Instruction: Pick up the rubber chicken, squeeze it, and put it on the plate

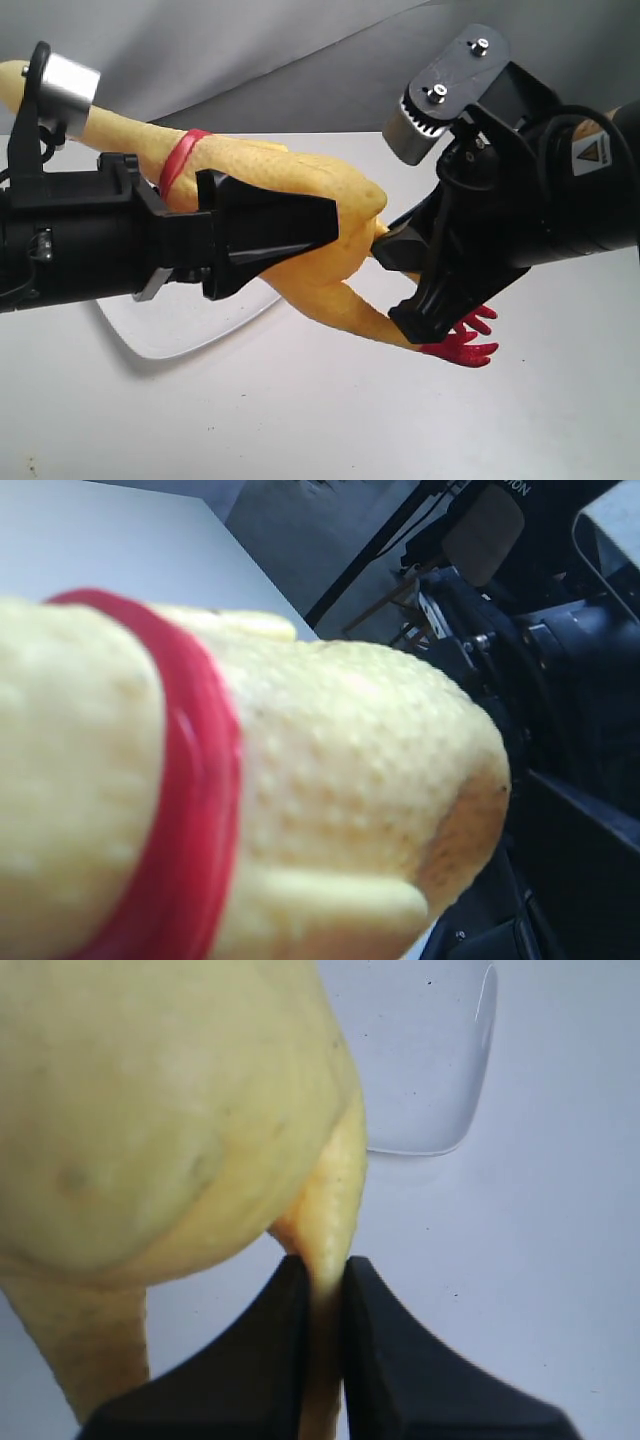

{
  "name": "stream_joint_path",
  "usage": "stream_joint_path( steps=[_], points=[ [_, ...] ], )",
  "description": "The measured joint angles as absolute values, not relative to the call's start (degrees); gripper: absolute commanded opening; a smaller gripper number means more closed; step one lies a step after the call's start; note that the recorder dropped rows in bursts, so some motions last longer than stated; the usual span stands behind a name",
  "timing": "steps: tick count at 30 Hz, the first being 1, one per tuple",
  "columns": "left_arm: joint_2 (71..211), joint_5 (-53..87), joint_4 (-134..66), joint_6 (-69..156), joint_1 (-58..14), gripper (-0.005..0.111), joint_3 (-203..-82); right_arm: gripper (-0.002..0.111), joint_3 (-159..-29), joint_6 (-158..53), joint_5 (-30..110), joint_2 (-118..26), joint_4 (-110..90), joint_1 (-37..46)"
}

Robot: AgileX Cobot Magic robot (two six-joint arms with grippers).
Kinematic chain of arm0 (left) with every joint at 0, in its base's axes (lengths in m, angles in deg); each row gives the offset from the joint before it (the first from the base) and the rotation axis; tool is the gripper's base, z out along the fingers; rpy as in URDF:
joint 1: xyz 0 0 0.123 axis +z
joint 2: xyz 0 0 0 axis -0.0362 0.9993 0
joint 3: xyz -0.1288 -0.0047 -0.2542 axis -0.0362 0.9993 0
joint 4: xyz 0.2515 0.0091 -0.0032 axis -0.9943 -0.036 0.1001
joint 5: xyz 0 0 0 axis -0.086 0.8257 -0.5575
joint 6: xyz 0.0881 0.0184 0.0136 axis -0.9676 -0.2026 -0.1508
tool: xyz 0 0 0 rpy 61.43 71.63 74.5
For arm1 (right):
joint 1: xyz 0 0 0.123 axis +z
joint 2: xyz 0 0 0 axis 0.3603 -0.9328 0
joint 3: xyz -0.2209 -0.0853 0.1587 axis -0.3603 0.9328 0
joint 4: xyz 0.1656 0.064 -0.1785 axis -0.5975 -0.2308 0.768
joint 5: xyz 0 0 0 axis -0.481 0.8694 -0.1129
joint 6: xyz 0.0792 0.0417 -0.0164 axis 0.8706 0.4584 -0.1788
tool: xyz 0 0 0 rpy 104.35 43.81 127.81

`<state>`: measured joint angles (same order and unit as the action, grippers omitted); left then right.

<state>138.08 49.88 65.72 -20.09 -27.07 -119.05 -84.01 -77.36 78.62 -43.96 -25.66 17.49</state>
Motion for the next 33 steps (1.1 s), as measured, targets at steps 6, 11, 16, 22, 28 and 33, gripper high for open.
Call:
stream_joint_path(
  steps=[6,11,16,22,28,33],
  points=[
    [138.08,50.35,64.54,-22.86,-27.07,0.085,-119.05,0.000,-84.01,-77.36,78.62,-43.96,-25.66,17.49],
    [138.08,52.66,64.82,-25.10,-27.07,0.066,-119.05,0.000,-84.01,-77.36,78.83,-43.96,-25.30,17.49],
    [138.08,52.82,64.82,-25.96,-27.07,0.062,-119.05,0.000,-84.01,-77.36,78.95,-43.96,-25.19,17.49],
    [138.08,51.21,64.82,-24.16,-27.07,0.023,-119.05,0.000,-84.01,-77.36,78.95,-43.96,-25.29,17.49],
    [138.08,50.76,64.82,-23.40,-27.07,0.001,-119.05,0.000,-84.01,-77.36,78.72,-43.96,-25.40,17.49],
    [138.08,50.66,64.82,-23.27,-27.07,0.001,-119.05,0.000,-84.01,-77.36,78.72,-43.96,-25.52,17.49]
  ],
)
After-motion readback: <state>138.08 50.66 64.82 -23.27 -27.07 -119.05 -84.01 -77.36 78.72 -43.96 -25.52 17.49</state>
